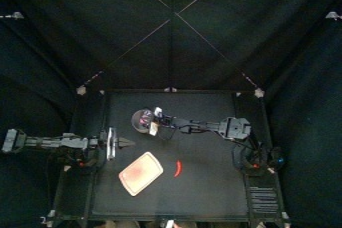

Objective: Pick the pink ball then place it in the grey bowl
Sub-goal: Drop pink ball in the grey bowl and return to neutral

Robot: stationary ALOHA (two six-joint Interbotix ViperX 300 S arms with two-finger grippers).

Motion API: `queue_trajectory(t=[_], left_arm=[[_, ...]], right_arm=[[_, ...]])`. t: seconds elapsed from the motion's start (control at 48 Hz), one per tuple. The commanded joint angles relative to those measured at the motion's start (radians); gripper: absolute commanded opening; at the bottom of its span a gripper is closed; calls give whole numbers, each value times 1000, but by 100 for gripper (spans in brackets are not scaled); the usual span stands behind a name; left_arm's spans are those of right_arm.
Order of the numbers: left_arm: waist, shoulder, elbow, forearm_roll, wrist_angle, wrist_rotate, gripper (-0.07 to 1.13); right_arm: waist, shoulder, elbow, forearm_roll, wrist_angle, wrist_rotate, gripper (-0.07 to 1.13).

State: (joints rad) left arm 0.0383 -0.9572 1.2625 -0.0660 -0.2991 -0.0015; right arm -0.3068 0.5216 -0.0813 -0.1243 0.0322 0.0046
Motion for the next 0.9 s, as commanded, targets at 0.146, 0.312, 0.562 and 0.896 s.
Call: queue_trajectory(t=[0.146, 0.312, 0.562, 0.896], left_arm=[[0, 3, -12, -3, -9, -2, 2], [0, 3, -12, -3, -9, 0, 2], [0, 3, 0, -12, -9, -3, 2], [-3, 3, 17, -31, -9, -3, 2]], right_arm=[[-9, -8, -75, 5, 72, 8, 92], [-14, -17, -69, 14, 60, 5, 93], [-8, -156, 91, 15, -63, 6, 93], [25, -494, 629, 144, -417, 6, 93]])
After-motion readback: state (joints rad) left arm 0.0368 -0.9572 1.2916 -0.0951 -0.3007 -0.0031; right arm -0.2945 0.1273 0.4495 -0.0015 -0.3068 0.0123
